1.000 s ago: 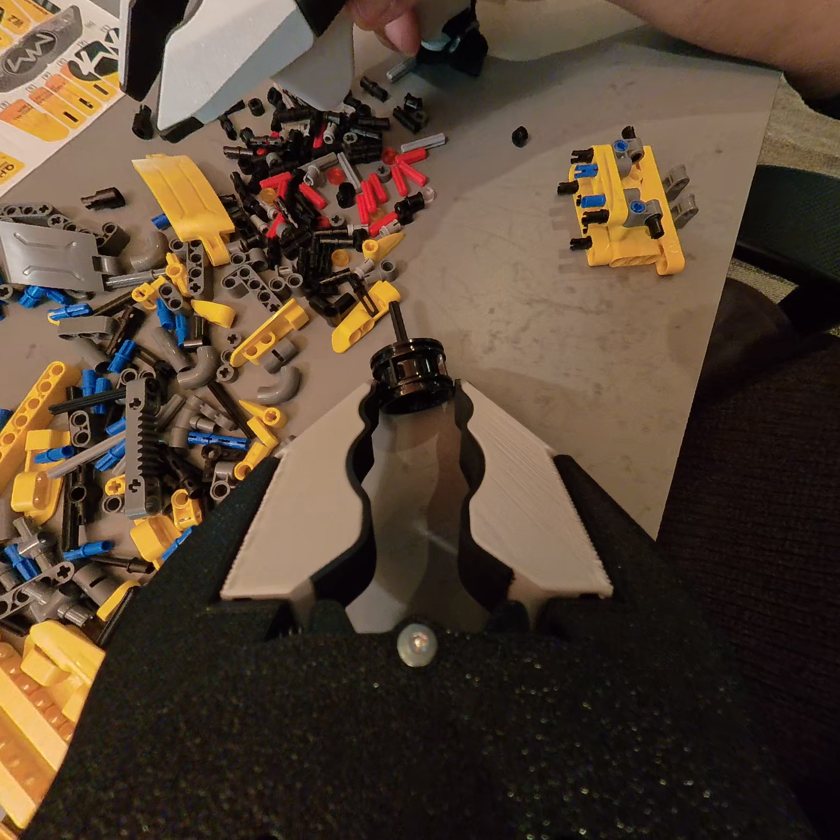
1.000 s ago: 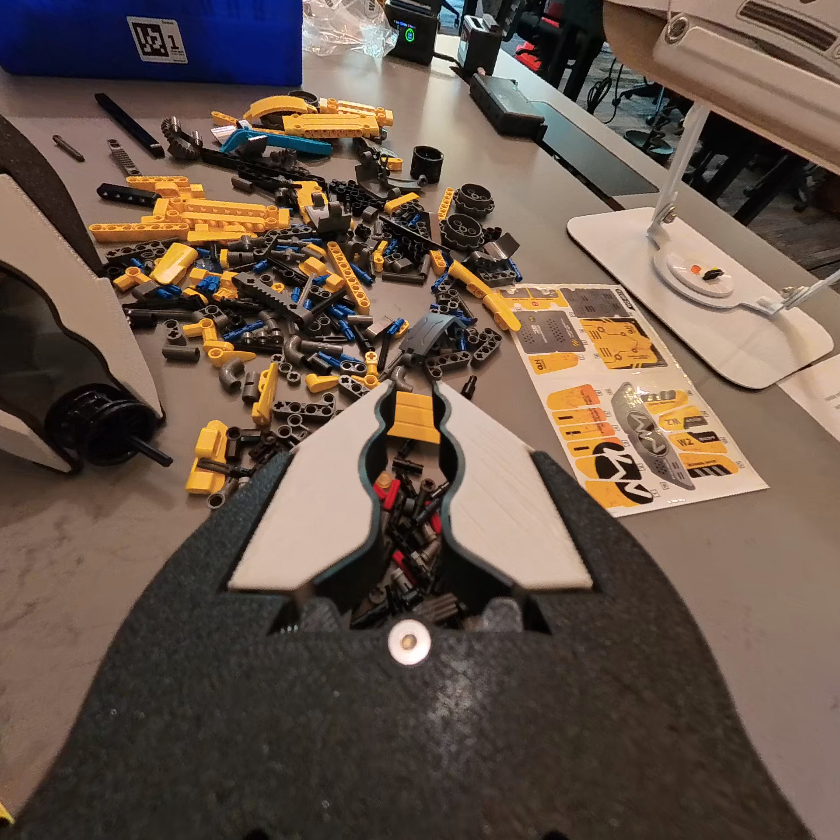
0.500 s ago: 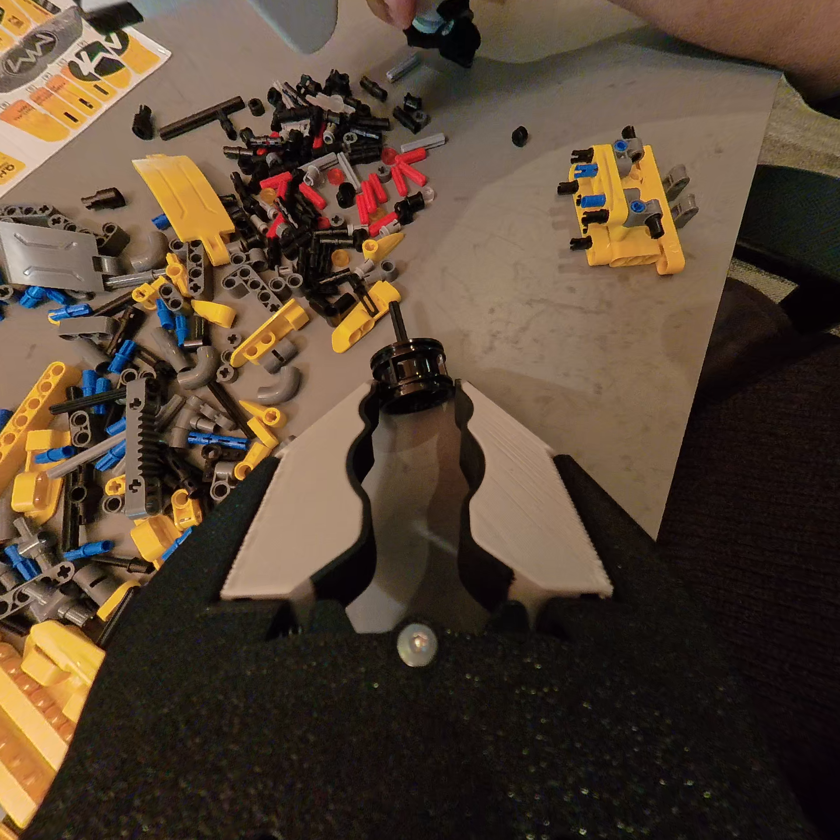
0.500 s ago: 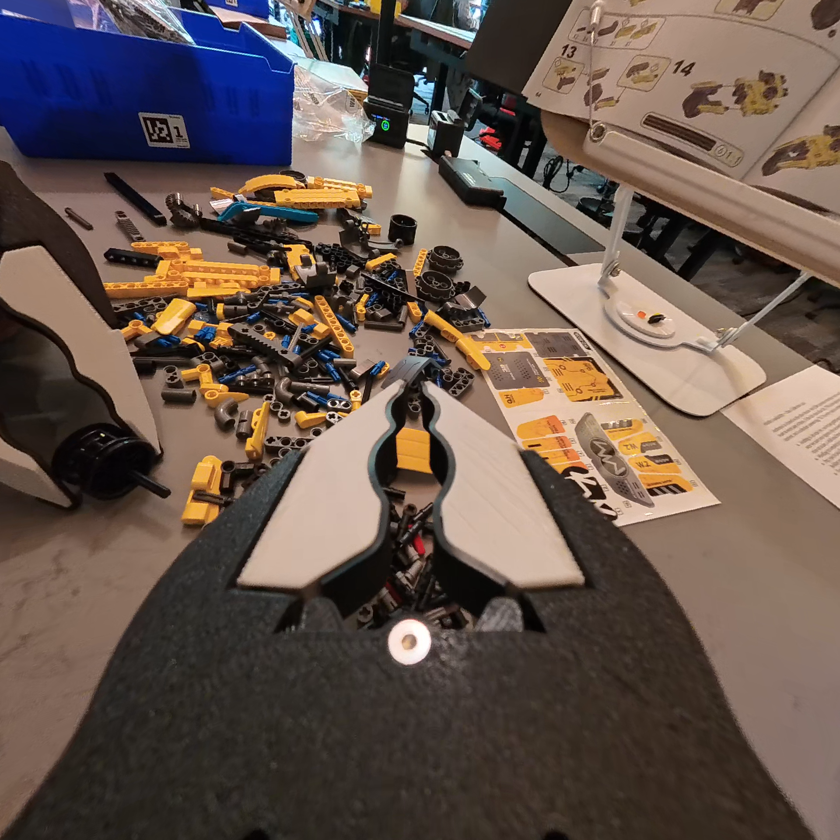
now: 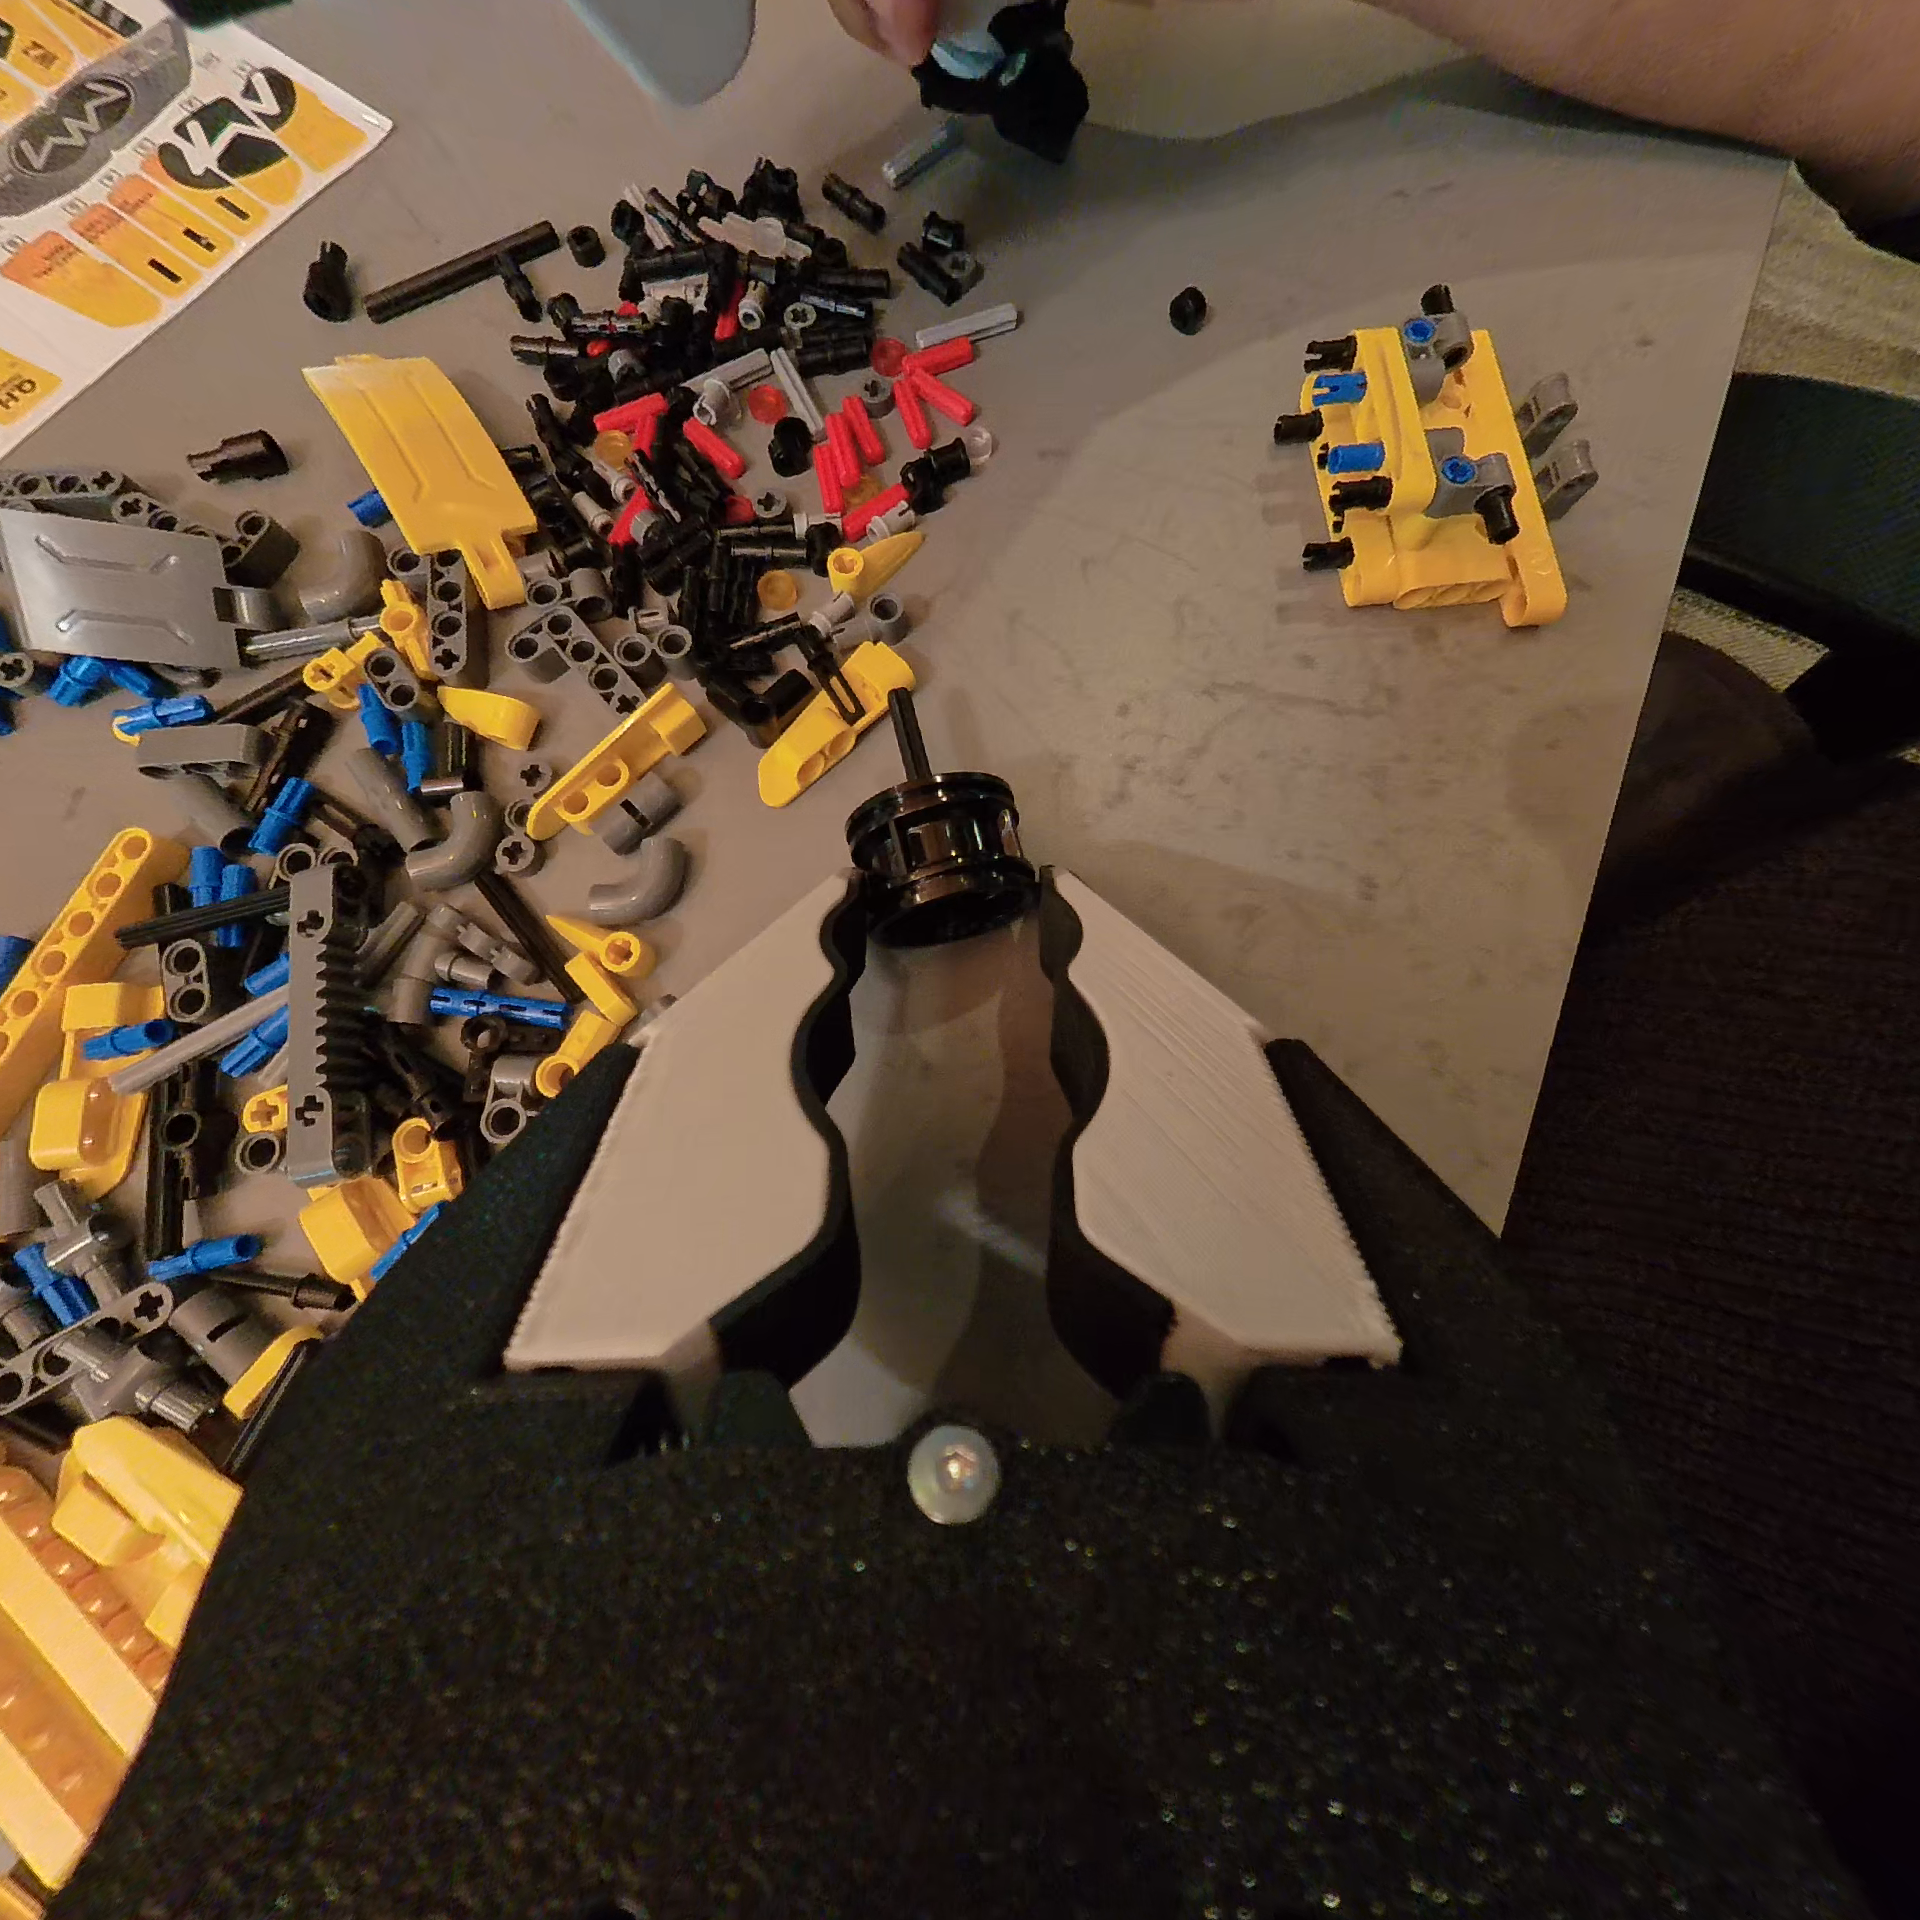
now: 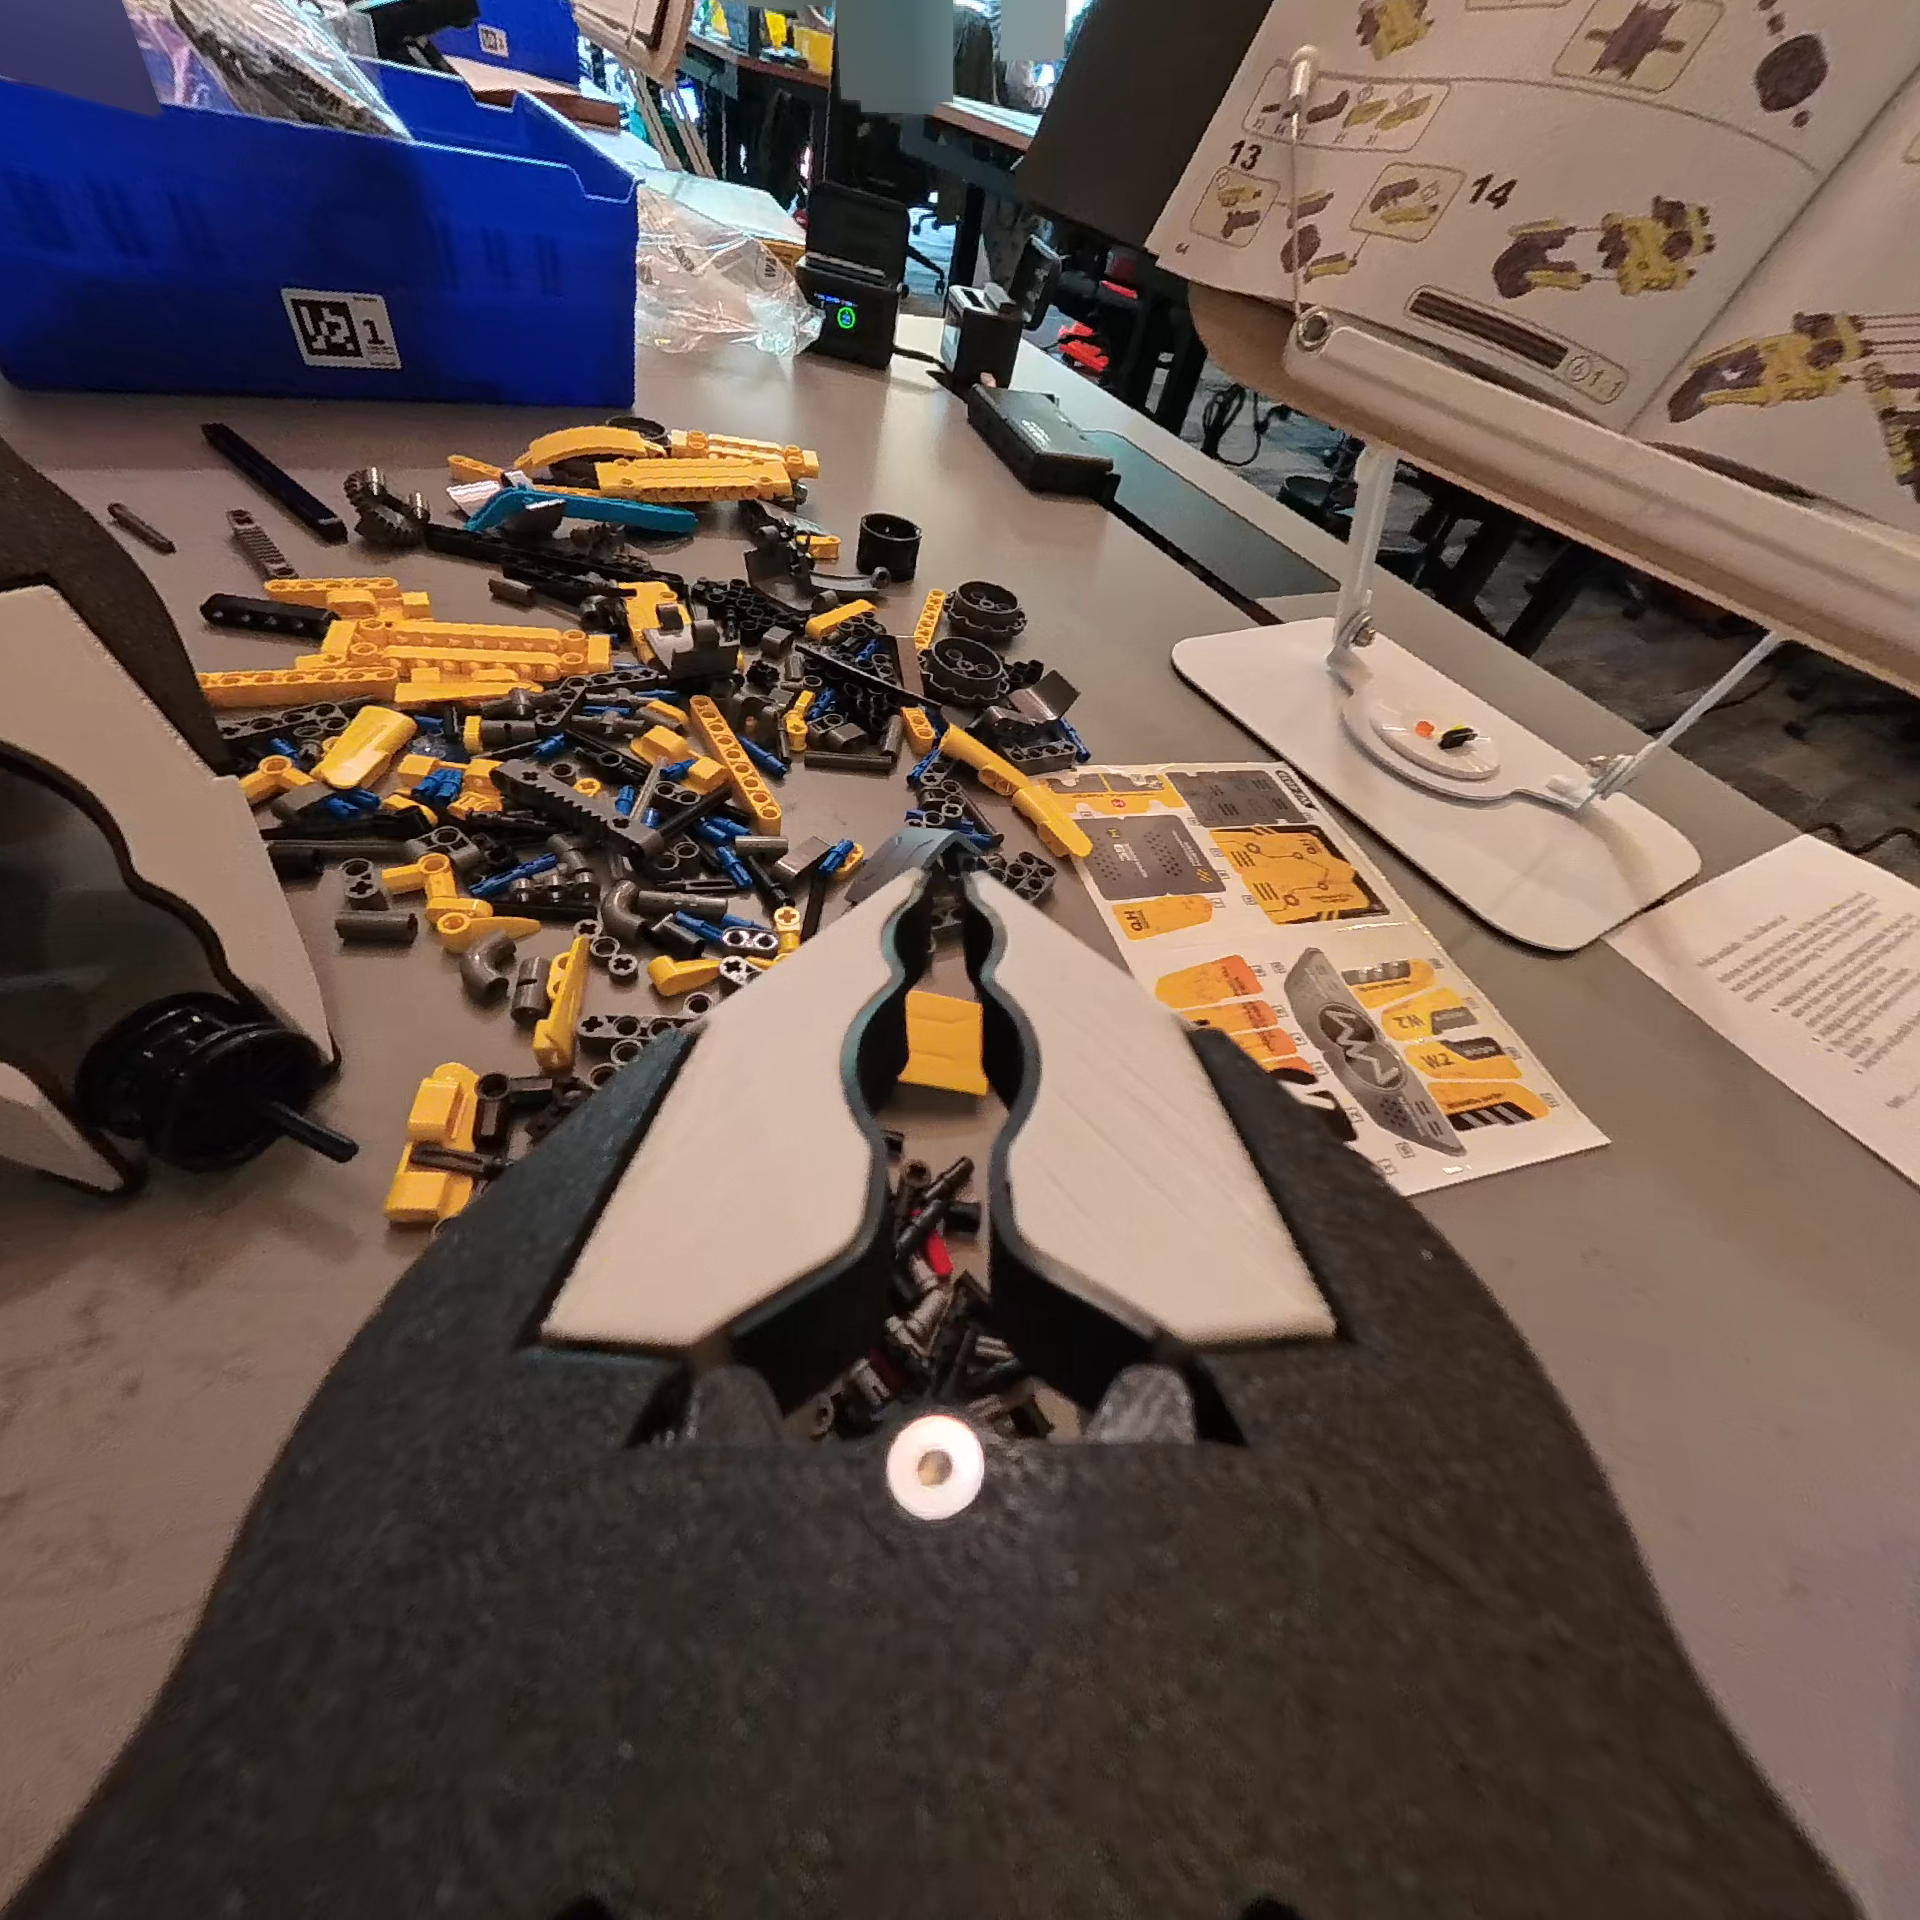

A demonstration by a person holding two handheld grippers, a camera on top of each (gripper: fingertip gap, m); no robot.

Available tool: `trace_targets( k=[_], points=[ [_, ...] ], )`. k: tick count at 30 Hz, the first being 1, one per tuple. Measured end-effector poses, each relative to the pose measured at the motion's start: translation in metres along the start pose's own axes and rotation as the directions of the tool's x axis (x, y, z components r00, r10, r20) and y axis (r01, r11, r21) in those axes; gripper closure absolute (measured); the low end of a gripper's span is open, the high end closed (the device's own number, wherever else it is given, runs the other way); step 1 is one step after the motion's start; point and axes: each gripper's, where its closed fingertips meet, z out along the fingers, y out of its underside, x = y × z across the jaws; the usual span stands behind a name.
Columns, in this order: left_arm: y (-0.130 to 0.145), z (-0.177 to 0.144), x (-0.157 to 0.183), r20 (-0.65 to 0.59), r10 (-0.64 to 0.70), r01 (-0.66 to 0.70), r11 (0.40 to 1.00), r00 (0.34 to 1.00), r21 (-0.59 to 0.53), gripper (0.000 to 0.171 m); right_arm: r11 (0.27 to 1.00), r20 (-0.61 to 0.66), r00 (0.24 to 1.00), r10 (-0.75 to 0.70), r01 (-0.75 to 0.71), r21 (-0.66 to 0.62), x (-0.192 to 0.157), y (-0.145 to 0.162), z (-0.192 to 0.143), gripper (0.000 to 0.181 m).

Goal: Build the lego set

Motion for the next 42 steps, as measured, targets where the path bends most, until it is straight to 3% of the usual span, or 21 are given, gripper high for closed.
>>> trace_targets(
  k=[30, 34, 37, 42],
  points=[
    [0.002, -0.002, 0.001, 0.009, -0.015, 0.015, 1.000, 1.000, -0.001, 0.138, 0.999, -0.006, 1.000, -0.030, 0.030, -0.011, -0.001, 0.001, 0.000, 0.176],
    [0.006, -0.010, 0.015, -0.104, -0.070, 0.072, 0.997, 0.992, 0.010, 0.116, 0.999, -0.008, 0.999, -0.040, 0.040, -0.012, -0.001, 0.001, 0.000, 0.176],
    [0.008, -0.016, 0.019, -0.160, -0.111, 0.114, 0.993, 0.981, 0.012, 0.116, 0.999, -0.006, 0.999, -0.041, 0.040, -0.017, -0.001, 0.003, 0.000, 0.176],
    [0.019, -0.029, 0.033, -0.267, -0.034, 0.036, 0.999, 0.963, 0.002, 0.115, 0.998, 0.000, 0.999, -0.045, 0.045, -0.032, -0.002, 0.006, 0.002, 0.176]
  ],
)
